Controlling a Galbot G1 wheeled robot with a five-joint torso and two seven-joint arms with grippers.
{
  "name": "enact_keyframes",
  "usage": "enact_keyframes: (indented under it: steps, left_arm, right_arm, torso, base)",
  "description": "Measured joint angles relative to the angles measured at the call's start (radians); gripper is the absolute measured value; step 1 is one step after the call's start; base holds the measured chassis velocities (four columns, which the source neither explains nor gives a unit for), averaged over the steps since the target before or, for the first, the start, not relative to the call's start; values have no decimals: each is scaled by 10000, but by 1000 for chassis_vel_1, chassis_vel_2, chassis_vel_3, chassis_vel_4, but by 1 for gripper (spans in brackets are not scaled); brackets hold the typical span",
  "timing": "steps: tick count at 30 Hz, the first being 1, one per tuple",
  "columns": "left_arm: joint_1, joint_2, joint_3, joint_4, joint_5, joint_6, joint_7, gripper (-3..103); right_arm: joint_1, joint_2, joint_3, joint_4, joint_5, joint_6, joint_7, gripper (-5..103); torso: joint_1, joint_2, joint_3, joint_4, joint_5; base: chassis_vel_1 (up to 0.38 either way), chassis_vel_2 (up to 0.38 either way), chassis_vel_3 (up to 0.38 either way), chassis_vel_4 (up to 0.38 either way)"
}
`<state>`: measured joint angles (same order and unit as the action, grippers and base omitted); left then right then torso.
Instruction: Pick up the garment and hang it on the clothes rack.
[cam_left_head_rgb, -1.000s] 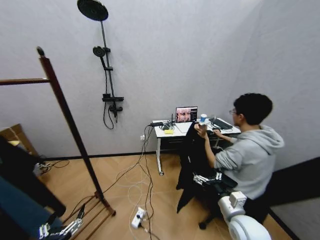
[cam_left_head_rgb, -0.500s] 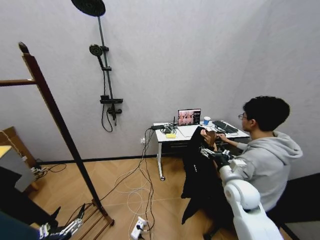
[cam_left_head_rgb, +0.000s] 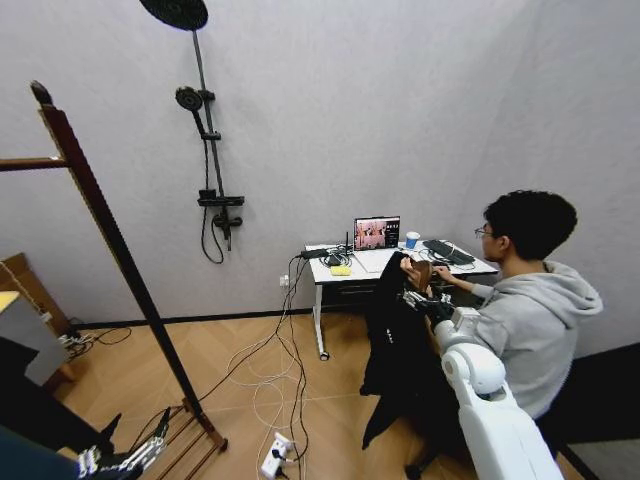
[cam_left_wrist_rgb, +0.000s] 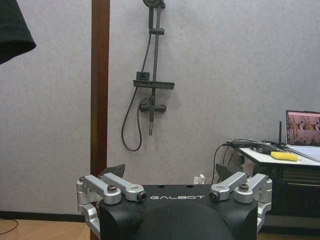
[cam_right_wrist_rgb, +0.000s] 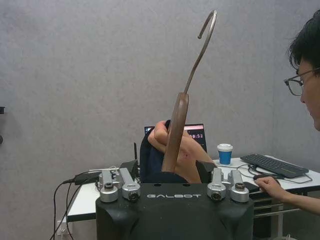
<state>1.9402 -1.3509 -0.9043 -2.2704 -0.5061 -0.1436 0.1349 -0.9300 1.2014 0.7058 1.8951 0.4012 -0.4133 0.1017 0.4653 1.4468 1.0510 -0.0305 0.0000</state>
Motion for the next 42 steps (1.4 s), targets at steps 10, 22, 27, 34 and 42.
enact_keyframes:
  steps: [10,22,27,34,42]
  left_arm:
    - [0,0,0,0,0,0,0,100]
    - [0,0,0,0,0,0,0,100]
    - [0,0,0,0,0,0,1,100]
    - [0,0,0,0,0,0,1,100]
    - [0,0,0,0,0,0,1,100]
  right_arm:
    - [-218,-51,123,134,260,44,-54,32]
    - [-466,-96,230,479,488,84,-120,14]
    - [-1049,-115,269,1637,525,38,-453,14]
    - [-1932,-26,488,3352,955,-177,-1196,14]
    - [-2658,265,333,4325,1363,-546,-1700,14]
  torso:
    - [0,0,0,0,0]
    - [1,-1,0,-1,1]
    - [0,0,0,-3,2]
    - [-1,1,-2,0,-4]
    - [-1,2,-1,-1,0]
  base:
    - [0,0,0,0]
    - [0,0,0,0]
    - [0,0,0,0]
    - [64,49,58,62]
    - [88,84,76,82]
